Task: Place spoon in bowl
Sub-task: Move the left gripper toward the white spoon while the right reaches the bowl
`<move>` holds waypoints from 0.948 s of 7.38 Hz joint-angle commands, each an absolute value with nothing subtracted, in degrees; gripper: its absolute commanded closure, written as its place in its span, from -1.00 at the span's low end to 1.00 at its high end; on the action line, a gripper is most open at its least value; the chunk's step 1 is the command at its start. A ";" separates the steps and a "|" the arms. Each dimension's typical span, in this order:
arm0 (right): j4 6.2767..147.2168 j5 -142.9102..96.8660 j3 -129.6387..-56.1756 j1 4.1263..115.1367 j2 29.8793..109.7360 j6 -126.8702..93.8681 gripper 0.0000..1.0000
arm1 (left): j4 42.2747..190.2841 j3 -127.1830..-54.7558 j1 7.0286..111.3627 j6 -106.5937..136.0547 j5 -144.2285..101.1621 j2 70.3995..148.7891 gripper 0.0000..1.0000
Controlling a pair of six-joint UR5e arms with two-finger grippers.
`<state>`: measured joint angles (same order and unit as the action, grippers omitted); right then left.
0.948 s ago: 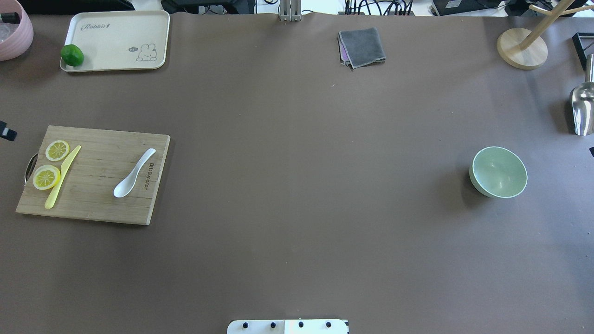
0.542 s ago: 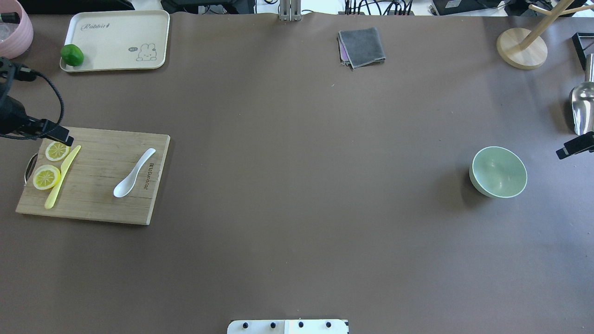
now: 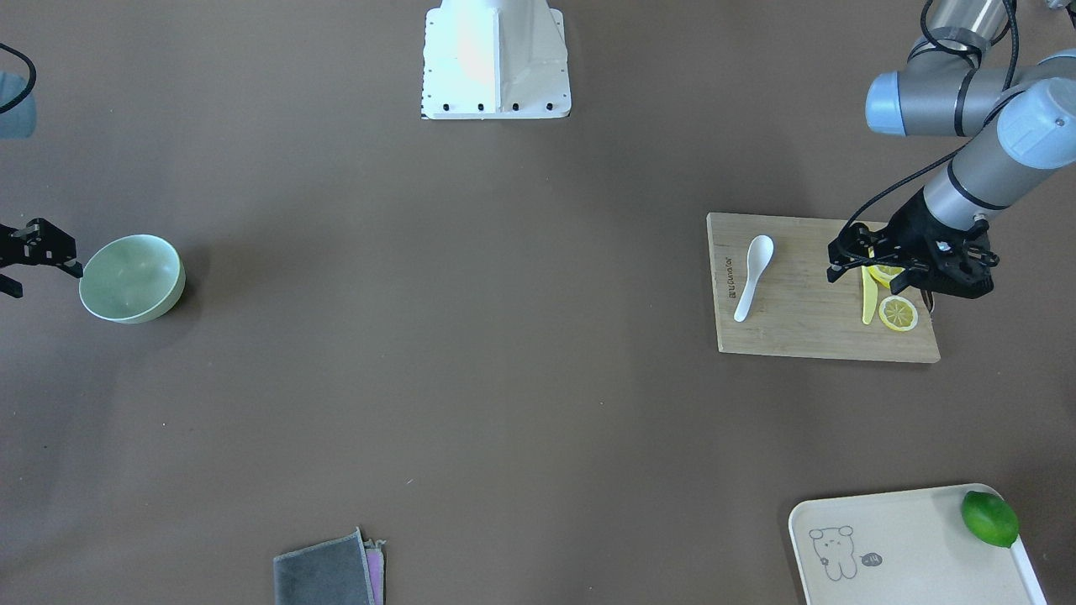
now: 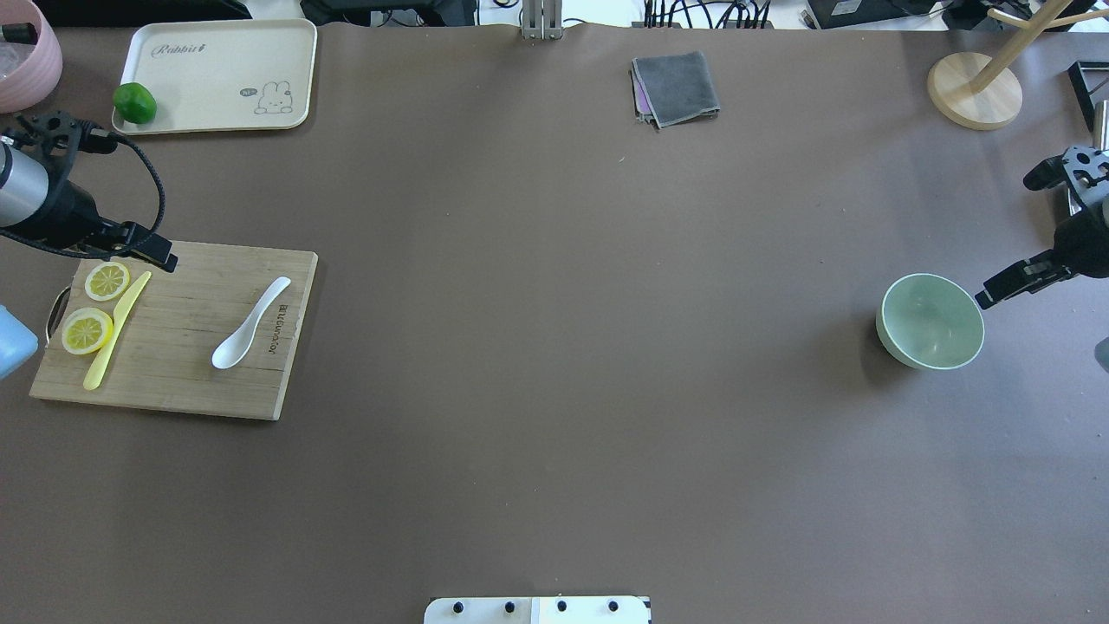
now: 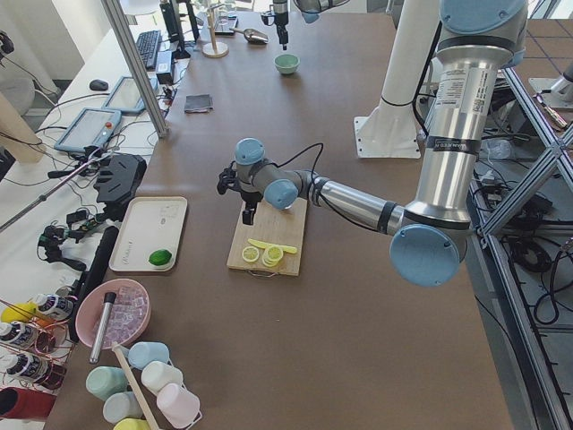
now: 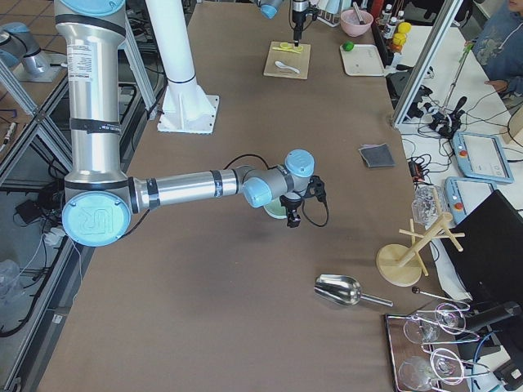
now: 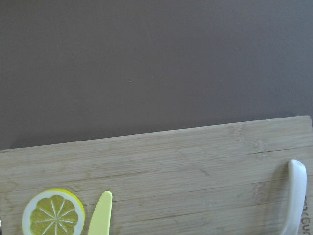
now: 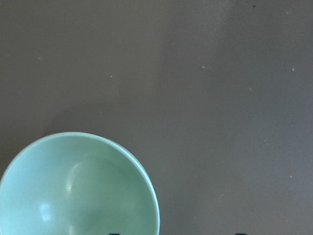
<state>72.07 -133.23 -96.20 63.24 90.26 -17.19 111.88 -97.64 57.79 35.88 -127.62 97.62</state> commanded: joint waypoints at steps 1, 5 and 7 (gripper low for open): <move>72.07 -133.15 -93.61 61.27 88.60 -17.14 -0.57 | 111.88 -97.65 57.74 36.12 -127.62 97.82 -0.95; 72.16 -133.51 -92.90 60.03 88.77 -17.23 0.64 | 111.88 -97.82 57.66 38.13 -127.27 98.17 -0.95; 72.16 -134.03 -93.68 59.94 88.68 -18.45 1.00 | 111.97 -98.09 54.34 40.85 -123.59 98.26 -0.94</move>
